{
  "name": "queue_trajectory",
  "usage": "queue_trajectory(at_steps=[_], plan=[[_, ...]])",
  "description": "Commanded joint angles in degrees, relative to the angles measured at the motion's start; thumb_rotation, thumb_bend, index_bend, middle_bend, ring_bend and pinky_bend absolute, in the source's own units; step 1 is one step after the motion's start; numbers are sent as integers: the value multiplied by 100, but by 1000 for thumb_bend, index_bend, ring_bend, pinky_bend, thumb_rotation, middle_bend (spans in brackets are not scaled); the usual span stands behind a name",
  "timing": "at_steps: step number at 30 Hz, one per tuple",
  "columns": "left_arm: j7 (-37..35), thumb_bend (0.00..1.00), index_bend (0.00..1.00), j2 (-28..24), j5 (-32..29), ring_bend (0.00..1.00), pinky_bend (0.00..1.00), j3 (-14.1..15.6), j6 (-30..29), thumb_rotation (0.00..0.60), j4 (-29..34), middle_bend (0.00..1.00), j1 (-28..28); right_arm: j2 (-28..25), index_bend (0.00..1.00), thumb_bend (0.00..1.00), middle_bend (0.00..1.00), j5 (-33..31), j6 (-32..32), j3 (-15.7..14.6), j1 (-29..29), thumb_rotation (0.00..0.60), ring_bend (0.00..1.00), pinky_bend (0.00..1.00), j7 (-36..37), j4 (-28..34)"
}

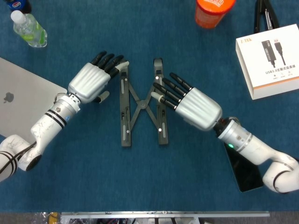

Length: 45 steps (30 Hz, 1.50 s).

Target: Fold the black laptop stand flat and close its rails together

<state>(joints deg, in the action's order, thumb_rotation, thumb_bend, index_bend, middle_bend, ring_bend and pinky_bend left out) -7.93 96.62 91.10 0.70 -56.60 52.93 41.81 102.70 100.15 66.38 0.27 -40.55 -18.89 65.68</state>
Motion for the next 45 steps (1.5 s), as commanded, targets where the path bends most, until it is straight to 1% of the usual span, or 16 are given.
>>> queue_trajectory(at_steps=[1, 7, 12, 21, 37, 45], plan=[[-101, 318, 0, 38, -7, 0, 0, 18, -42, 600, -35, 0, -29, 142, 0, 0, 0, 53, 6, -3, -57, 600, 0, 39, 43, -182], [-183, 317, 0, 73, -7, 0, 0, 66, -81, 600, 0, 0, -77, 368, 0, 0, 0, 138, 81, 6, -121, 600, 0, 38, -9, -499], [-199, 317, 0, 108, -23, 0, 0, 50, -105, 600, 53, 0, -76, 527, 0, 0, 0, 162, 67, -20, -168, 600, 0, 38, 19, -743], [-172, 318, 0, 156, -54, 0, 0, 70, -106, 600, -1, 0, -111, 630, 0, 0, 0, 108, 7, -52, -195, 600, 0, 38, 121, -1055], [-255, 318, 0, 200, -108, 0, 0, 78, -98, 600, -67, 0, -164, 1200, 0, 0, 0, 125, 29, -4, -416, 600, 0, 38, 253, -1817], [-293, 318, 0, 155, -156, 0, 0, 72, -69, 600, -20, 0, -192, 1362, 0, 0, 0, 114, 74, 13, -487, 600, 0, 38, 248, -1989]])
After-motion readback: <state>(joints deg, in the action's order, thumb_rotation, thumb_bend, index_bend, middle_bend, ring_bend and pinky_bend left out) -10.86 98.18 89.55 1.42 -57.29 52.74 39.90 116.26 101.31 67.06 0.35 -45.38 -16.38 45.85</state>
